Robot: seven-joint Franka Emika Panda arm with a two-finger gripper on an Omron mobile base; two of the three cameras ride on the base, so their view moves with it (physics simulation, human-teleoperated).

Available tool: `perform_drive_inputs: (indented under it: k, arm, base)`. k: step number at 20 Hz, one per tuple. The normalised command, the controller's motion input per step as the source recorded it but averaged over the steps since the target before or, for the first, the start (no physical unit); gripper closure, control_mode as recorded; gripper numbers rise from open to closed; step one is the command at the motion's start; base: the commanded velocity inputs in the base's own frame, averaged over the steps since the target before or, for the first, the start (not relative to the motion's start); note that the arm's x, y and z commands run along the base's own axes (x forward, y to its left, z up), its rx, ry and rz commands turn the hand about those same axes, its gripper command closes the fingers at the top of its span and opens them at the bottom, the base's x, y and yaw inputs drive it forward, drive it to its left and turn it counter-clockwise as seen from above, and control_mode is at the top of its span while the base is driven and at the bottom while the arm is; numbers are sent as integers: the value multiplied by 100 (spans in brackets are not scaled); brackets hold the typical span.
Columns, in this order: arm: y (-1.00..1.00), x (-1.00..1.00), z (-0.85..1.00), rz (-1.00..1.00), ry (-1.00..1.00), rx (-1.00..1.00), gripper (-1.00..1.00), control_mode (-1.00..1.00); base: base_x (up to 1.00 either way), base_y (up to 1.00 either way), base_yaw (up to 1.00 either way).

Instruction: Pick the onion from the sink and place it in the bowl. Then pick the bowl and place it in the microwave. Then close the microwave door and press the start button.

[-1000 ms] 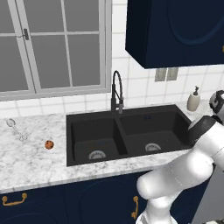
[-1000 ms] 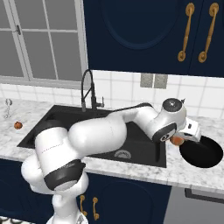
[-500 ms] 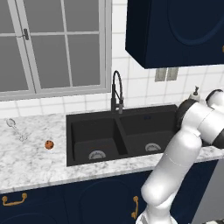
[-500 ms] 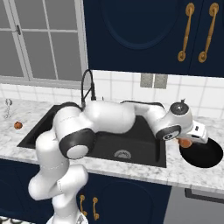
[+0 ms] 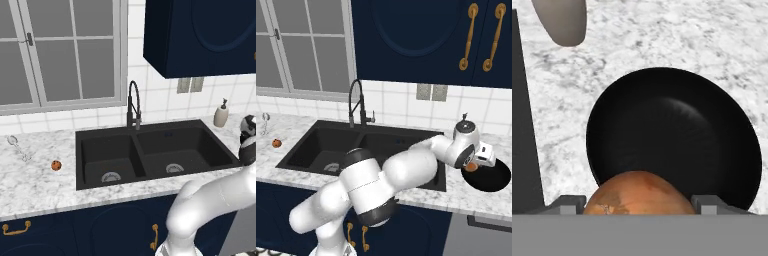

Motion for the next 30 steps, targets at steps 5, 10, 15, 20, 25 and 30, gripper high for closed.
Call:
perform_drive_inputs:
  k: [5,10,15,20,25,30]
  arm:
    - [-4,37,-39,0,1,0,100,-100]
    - [-8,28,-35,0,3,0,100,-100]
    - [-19,13,-20,0,2,1,-100,-100]
    - [-7,0,3,0,0,2,-100,-100]
    - [0,-1,7,0,0,0,-100,-100]
    - [27,-31,34,0,-3,-3,-100,-100]
  base:
    - [0,0,0]
    - [0,0,0]
    - [0,0,0]
    - [0,0,0]
    - [0,0,0]
    - [0,0,0]
